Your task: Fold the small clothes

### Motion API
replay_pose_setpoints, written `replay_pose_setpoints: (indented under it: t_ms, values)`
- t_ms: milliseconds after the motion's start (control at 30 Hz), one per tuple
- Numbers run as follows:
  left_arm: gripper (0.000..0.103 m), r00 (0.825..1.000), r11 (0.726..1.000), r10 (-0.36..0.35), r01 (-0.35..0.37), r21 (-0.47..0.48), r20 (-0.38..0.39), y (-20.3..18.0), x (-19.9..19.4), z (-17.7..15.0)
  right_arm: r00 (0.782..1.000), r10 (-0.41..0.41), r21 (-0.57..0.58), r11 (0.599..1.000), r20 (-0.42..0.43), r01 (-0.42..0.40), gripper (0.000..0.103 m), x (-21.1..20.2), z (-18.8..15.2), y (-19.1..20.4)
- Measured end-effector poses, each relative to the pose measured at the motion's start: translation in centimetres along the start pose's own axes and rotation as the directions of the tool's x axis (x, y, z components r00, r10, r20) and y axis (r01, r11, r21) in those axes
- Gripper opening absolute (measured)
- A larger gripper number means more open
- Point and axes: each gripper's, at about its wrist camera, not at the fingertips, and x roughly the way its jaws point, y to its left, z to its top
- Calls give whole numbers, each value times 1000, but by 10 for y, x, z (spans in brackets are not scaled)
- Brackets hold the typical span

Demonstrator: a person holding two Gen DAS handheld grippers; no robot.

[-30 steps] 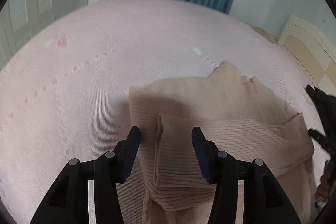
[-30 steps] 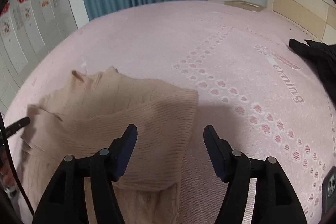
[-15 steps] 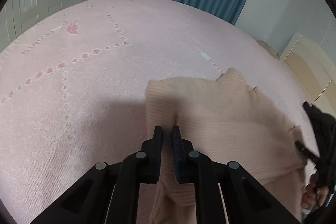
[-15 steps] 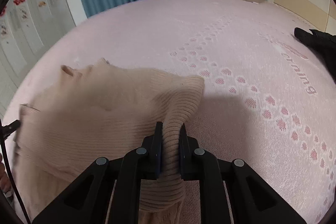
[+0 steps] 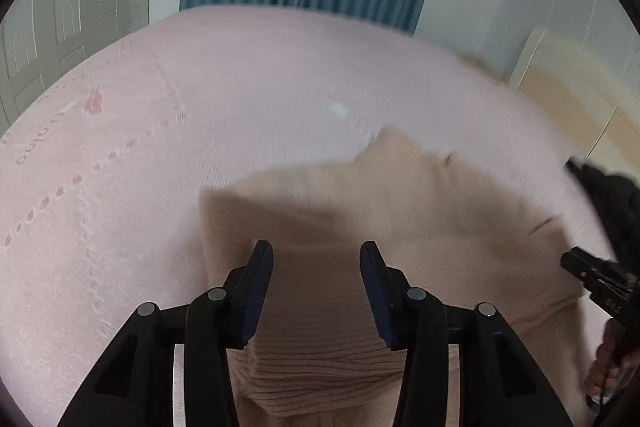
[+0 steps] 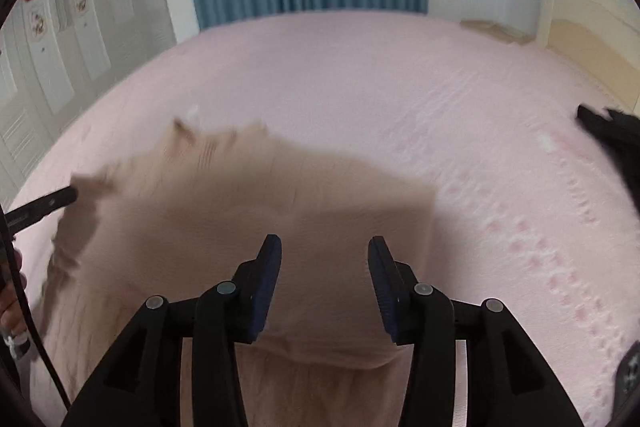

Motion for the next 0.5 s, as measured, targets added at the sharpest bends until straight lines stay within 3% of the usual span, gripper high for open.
replay_pose_setpoints:
  t_ms: [67,167,333,500]
  values:
    - [43,1000,999,29,-29,32,-3,-5,8,-10,999,-29,-5,1000,-45,29,45,16,-12,1]
    - [43,998,995,64,-65,72,15,-13,6,-14,999,-24,9,1000,-25,24,48,13,-12,-2]
    - [43,989,980,145,-148,135,34,-26,8,-20,996,-87,-47,995,-32,85,52,20,-15,12]
    - [43,993,986,118,-121,113,26,-21,7,-20,997,-73,-41,997,-34,71,53,20,-13,9]
